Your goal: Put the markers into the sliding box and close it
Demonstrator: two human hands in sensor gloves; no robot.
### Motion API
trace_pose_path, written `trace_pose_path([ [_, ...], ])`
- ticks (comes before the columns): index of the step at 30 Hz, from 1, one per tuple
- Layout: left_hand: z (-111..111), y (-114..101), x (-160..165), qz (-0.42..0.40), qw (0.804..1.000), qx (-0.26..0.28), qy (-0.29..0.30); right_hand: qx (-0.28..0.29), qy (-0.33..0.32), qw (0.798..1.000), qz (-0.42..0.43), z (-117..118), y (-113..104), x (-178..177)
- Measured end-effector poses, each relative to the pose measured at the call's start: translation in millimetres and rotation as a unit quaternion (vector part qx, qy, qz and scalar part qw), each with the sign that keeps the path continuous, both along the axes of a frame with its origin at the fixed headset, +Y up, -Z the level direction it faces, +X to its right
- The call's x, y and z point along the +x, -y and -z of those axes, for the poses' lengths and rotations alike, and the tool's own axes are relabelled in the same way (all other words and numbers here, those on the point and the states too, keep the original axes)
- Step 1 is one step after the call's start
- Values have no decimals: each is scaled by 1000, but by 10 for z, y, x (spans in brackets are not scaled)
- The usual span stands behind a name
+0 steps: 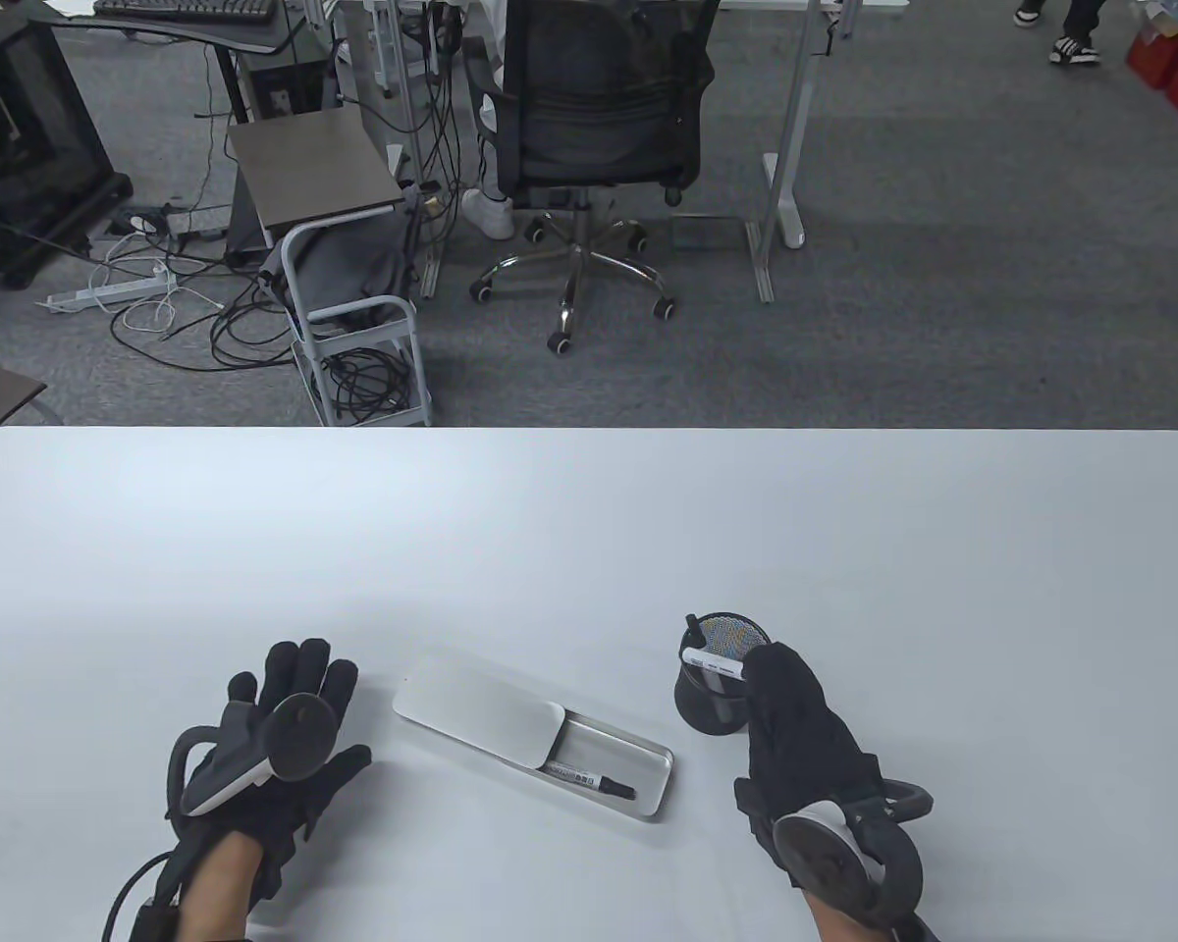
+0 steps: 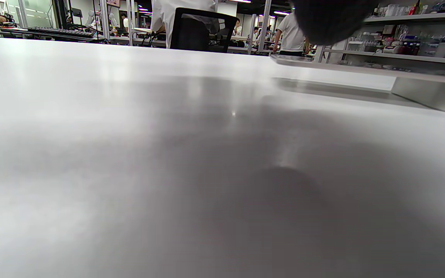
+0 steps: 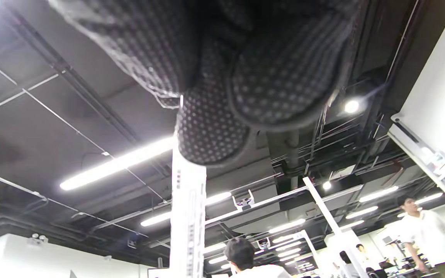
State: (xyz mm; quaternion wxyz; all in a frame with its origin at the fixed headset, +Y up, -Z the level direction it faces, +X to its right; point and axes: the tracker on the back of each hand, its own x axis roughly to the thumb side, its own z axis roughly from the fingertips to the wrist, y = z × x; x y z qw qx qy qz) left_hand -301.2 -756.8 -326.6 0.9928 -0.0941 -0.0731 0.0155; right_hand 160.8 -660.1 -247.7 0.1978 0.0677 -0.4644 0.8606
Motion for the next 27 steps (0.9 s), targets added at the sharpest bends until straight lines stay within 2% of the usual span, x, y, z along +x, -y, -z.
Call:
trace_pose_path([
  [8,0,15,-1,1,1000,-2,-1,-4,-48,999,-11,-4,20,-70],
  [16,-2,29,8,3,1000,-5,2,-43,-114,992,-29,76,106,-186],
  [27,-3,30,12,2,1000,-7,2,-99,-152,982,-60,194,247,-310],
])
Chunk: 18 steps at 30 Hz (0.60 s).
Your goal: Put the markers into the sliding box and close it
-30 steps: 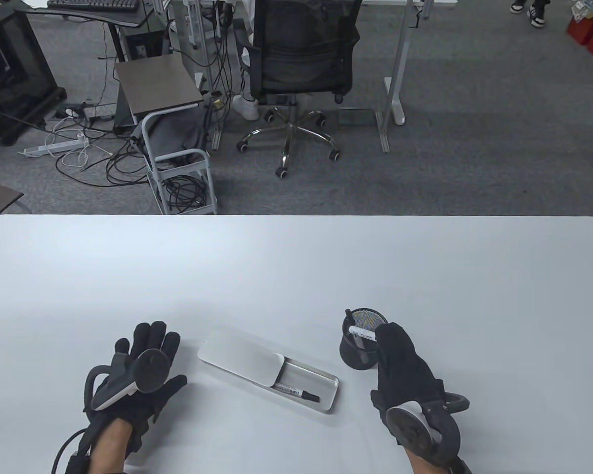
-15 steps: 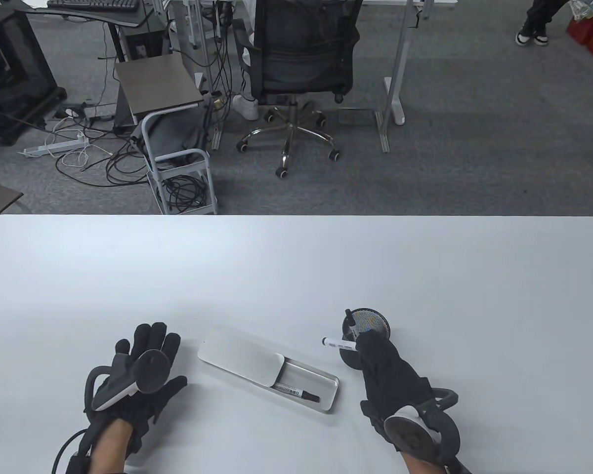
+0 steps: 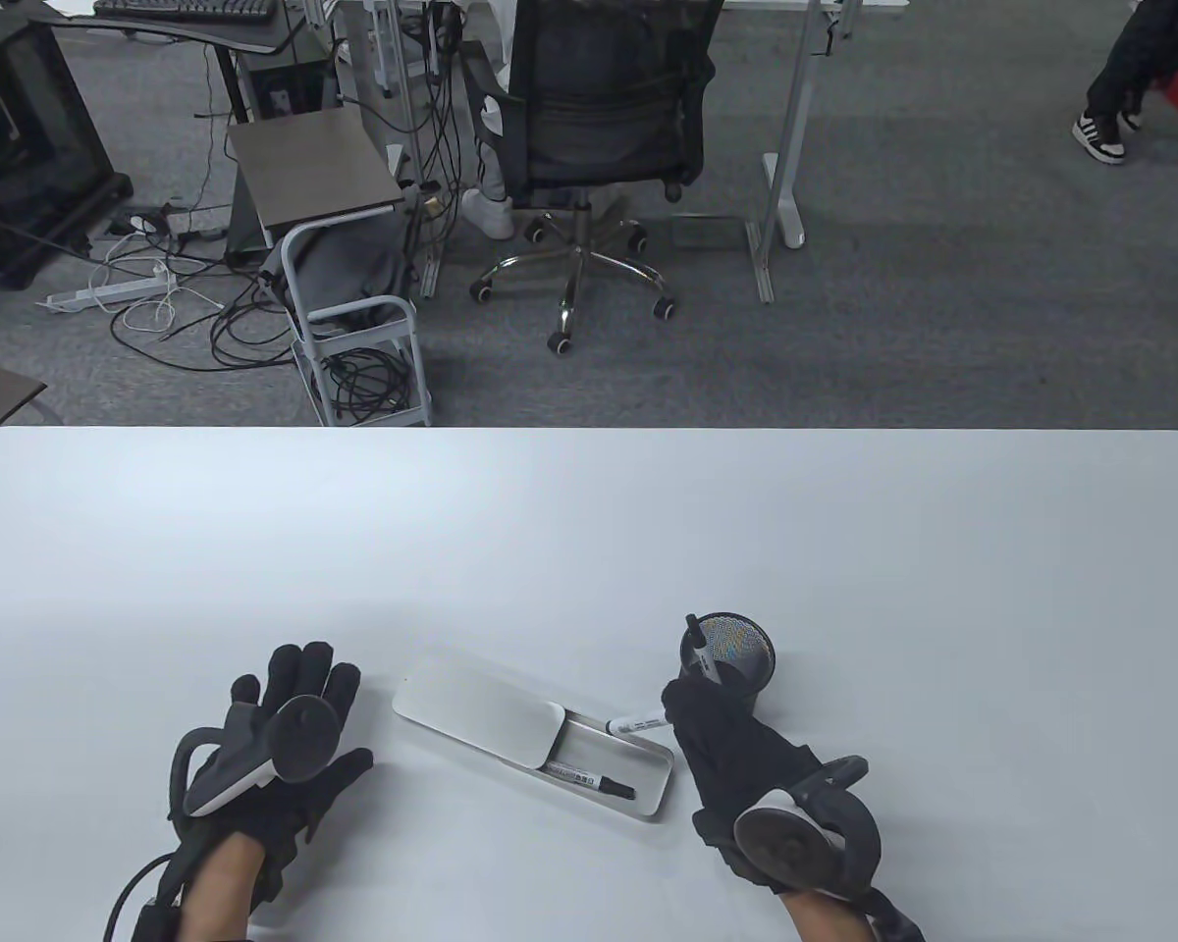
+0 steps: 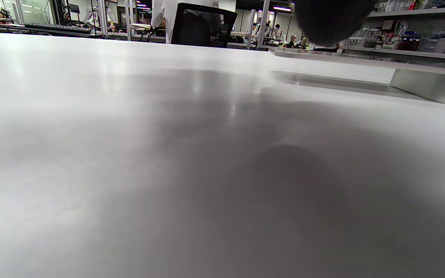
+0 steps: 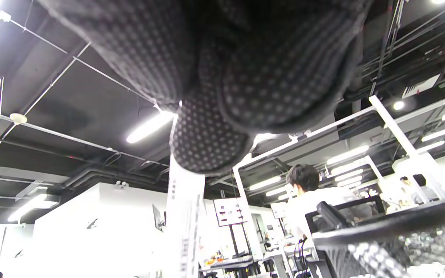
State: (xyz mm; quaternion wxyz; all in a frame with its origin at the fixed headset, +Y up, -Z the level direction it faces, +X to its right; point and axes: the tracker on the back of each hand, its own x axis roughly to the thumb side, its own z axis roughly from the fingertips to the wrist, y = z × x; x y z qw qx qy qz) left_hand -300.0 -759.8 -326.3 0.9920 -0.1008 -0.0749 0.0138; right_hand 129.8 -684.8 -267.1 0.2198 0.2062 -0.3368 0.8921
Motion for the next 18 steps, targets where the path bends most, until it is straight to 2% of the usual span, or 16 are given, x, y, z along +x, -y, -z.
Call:
trace_pose_path([
  [18,2,-4,-1,-2,1000,1,0,-78,-19,995,-63,187,251,-175],
])
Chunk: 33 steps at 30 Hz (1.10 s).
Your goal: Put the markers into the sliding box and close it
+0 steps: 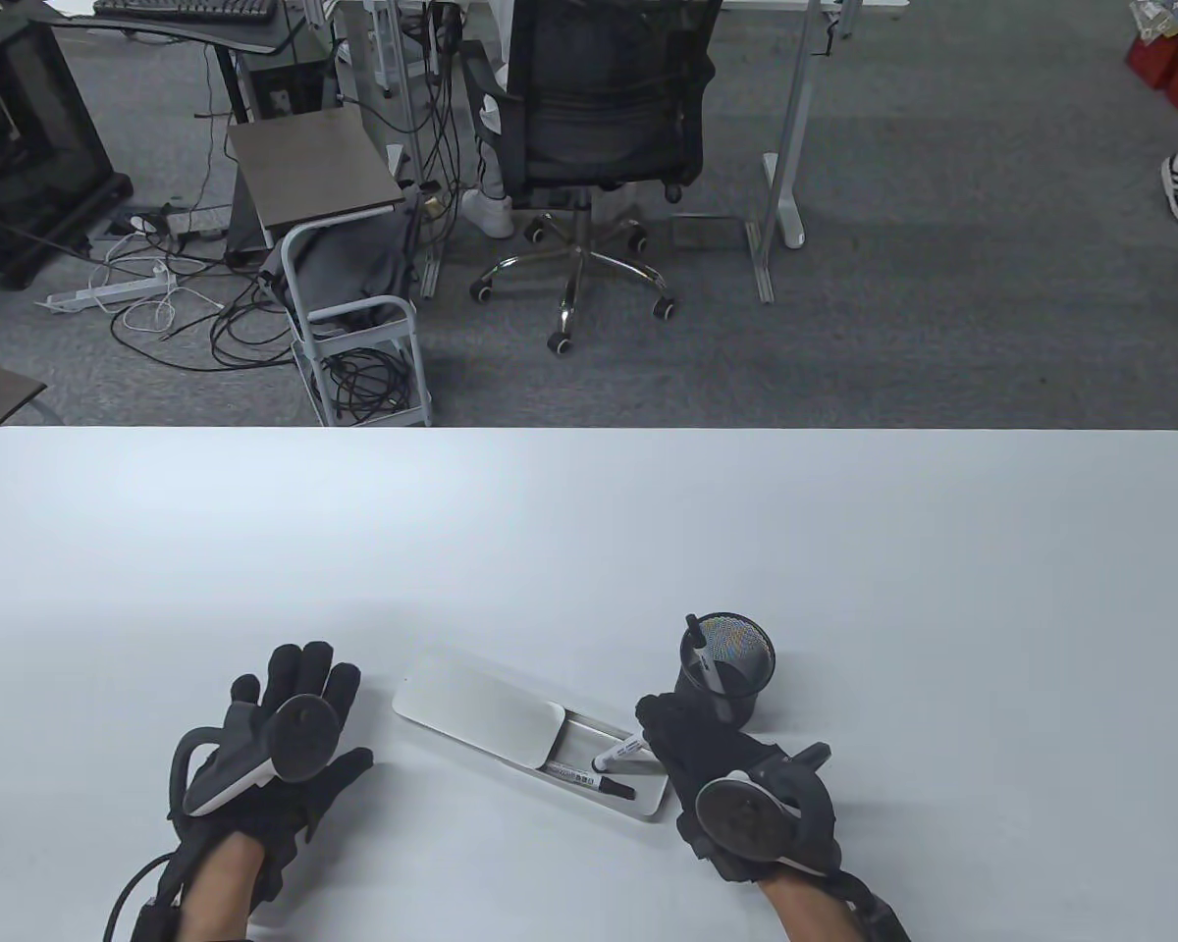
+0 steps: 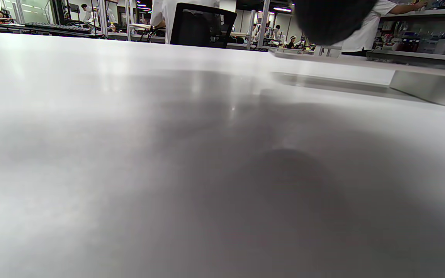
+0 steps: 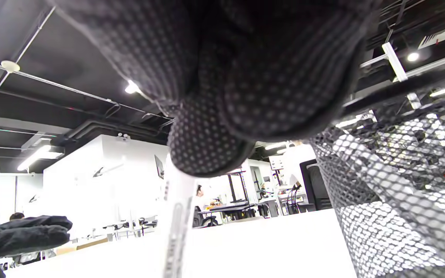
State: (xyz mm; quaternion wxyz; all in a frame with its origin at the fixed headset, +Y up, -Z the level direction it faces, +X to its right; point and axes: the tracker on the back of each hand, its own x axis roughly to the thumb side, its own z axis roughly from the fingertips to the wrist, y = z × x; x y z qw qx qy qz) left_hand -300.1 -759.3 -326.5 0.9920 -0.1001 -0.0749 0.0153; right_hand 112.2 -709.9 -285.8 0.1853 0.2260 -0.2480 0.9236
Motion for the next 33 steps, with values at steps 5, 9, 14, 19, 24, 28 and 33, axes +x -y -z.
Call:
trace_pose_path([
  [5,-1,1,0,-1,1000,0,0,-12,0,1000,-15,23,25,-13],
  [9,-1,-2,-1,-1,1000,0,0,-20,1,999,-30,33,38,-25],
  [14,2,-9,-5,-2,1000,2,-1,-27,-3,998,-55,32,55,-60],
  [19,1,-13,-8,-3,1000,3,-1,-37,-8,996,-82,36,86,-120],
  [24,4,-16,-13,-2,1000,6,-1,-41,-9,993,-107,36,109,-165],
  [28,4,-18,-16,-3,1000,6,-2,-45,-9,991,-123,38,122,-192],
  [33,4,-19,-16,-3,1000,7,-1,-49,-11,988,-145,41,145,-234],
])
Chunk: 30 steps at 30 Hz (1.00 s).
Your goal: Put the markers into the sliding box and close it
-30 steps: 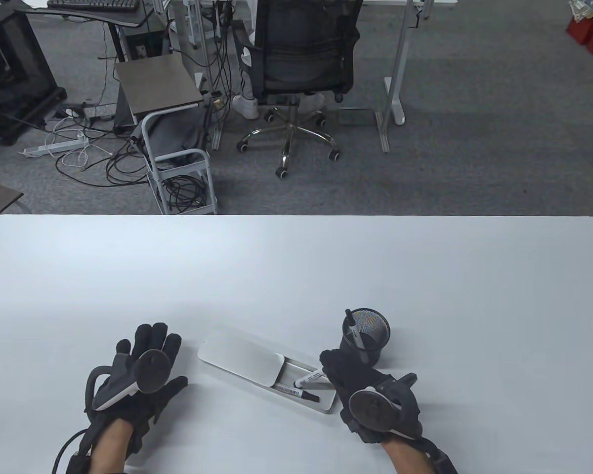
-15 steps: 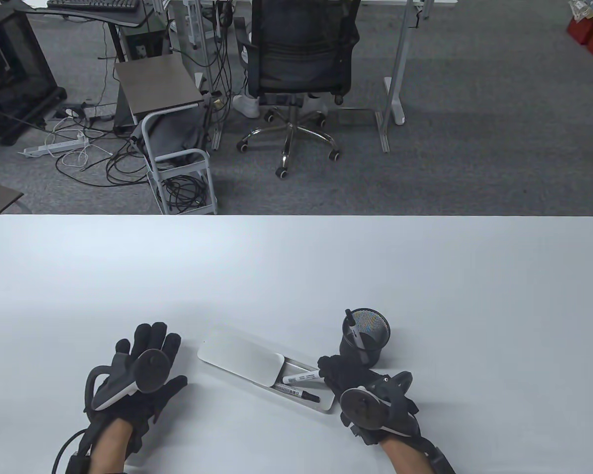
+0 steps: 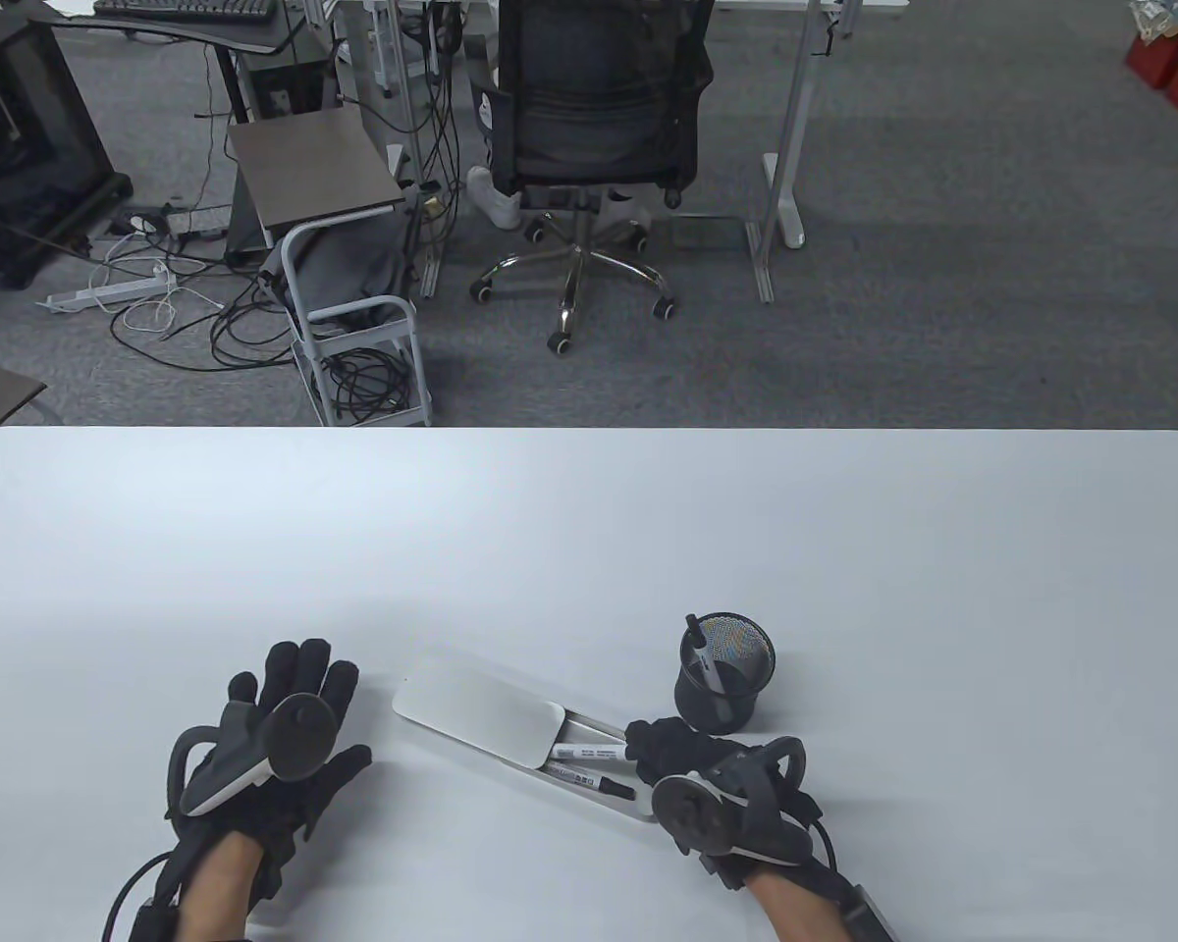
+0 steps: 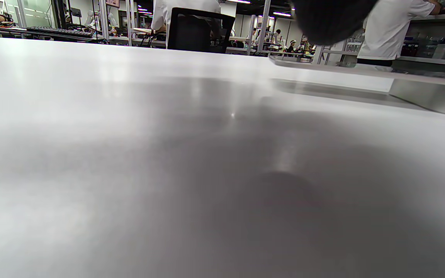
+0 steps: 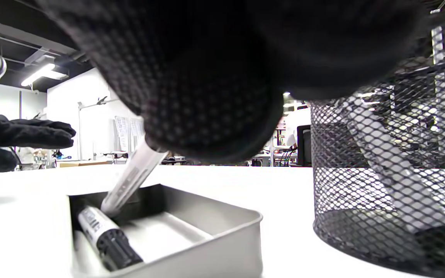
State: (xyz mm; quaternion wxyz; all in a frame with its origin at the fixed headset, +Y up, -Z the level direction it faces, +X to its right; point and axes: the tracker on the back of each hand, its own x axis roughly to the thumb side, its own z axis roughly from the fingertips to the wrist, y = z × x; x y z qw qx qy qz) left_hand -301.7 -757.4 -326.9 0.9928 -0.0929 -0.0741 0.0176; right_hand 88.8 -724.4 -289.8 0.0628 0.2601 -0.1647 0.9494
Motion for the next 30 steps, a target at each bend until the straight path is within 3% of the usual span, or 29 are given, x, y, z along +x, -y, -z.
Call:
trace_pose_path([
  [30,2,-2,16,3,1000,-1,4,-10,-16,990,-139,3,184,-355],
])
